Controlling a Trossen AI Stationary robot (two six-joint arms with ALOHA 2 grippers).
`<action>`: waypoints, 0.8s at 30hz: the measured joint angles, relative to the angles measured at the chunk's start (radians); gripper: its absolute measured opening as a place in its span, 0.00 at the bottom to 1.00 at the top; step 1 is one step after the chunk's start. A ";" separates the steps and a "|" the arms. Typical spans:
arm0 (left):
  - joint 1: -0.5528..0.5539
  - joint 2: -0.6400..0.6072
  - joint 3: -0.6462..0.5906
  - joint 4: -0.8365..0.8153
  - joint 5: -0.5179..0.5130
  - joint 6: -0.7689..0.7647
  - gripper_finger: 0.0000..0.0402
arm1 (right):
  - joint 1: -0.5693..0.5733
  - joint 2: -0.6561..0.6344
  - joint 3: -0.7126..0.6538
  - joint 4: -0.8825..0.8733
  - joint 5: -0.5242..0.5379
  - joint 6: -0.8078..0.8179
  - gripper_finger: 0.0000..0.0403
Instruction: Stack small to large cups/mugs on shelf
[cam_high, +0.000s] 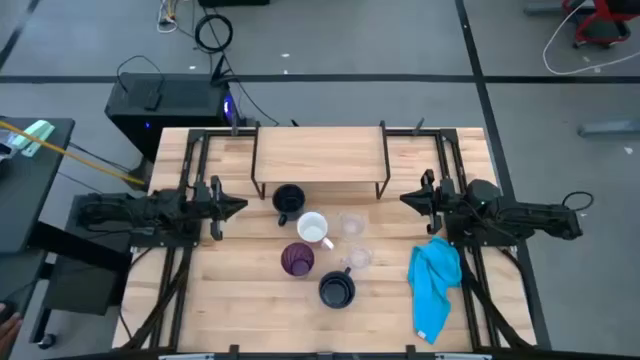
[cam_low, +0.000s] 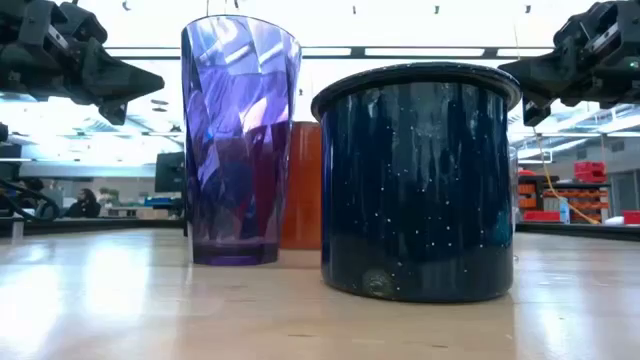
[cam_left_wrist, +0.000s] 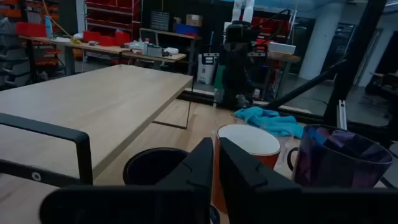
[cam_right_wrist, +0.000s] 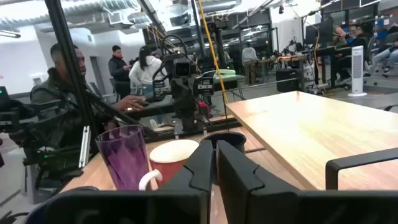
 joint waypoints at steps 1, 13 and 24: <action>0.000 0.000 0.000 0.000 0.000 0.000 0.09 | 0.000 0.000 0.000 0.000 0.000 0.000 0.07; 0.000 0.000 0.000 0.000 0.000 0.000 0.08 | 0.000 0.000 0.000 0.000 0.000 0.000 0.07; 0.000 0.000 0.000 0.000 0.000 0.000 0.10 | 0.000 0.000 0.000 0.000 0.000 0.000 0.07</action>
